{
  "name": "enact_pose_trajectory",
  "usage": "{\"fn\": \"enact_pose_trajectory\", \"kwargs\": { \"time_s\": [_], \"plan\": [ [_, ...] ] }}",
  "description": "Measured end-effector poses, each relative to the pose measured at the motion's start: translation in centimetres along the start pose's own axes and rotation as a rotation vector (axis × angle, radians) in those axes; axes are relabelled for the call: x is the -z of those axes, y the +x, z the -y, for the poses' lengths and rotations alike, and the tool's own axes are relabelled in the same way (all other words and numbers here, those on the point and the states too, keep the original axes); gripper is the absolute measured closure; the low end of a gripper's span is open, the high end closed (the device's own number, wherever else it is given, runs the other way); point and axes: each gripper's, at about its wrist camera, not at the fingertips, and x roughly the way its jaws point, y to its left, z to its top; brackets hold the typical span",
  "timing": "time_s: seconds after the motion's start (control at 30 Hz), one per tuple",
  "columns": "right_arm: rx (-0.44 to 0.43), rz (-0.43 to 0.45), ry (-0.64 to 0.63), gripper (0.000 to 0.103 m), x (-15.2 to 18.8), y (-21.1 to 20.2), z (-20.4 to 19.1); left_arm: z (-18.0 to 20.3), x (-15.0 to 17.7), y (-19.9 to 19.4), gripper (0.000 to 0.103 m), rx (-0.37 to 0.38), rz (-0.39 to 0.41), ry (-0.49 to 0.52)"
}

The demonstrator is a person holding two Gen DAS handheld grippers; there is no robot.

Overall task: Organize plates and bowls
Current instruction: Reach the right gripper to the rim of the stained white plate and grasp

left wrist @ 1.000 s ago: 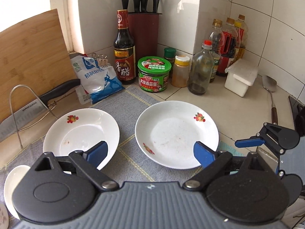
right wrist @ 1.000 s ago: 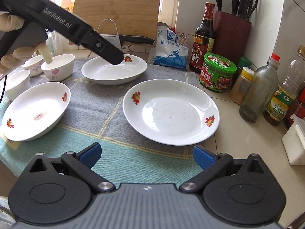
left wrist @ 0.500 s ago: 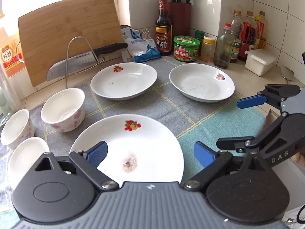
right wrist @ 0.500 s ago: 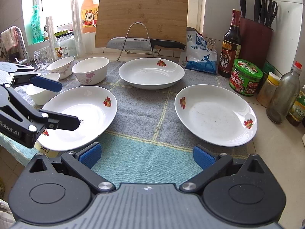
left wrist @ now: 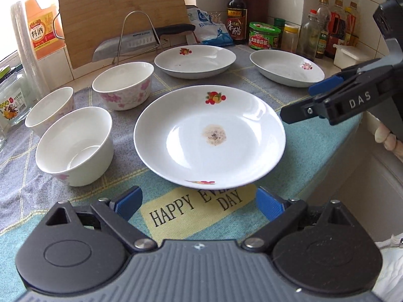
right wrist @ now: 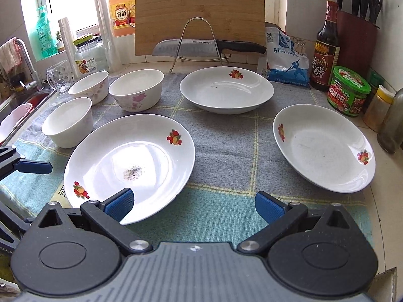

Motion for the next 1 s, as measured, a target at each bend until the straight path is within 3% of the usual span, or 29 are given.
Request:
{"fn": "enact_pose_trajectory", "kwargs": {
  "time_s": [0.4, 0.6, 0.83, 1.0],
  "plan": [
    [0.023, -0.079, 0.003, 0.0, -0.1, 1.4, -3.5, -1.5, 0.9, 2.6, 0.006, 0.096, 0.006, 0.049],
    [-0.034, -0.127, -0.048, 0.0, -0.5, 3.4, -3.3, -1.4, 0.7, 3.4, 0.0, 0.087, 0.015, 0.042],
    [-0.12, -0.196, -0.076, 0.0, -1.0, 6.0, -2.3, -1.5, 0.4, 3.6, 0.0, 0.073, 0.005, 0.023],
    [-0.127, -0.237, -0.158, 0.0, -1.4, 6.7, -2.7, -1.4, 0.2, 3.7, 0.0, 0.06, -0.01, 0.008]
  ]
}}
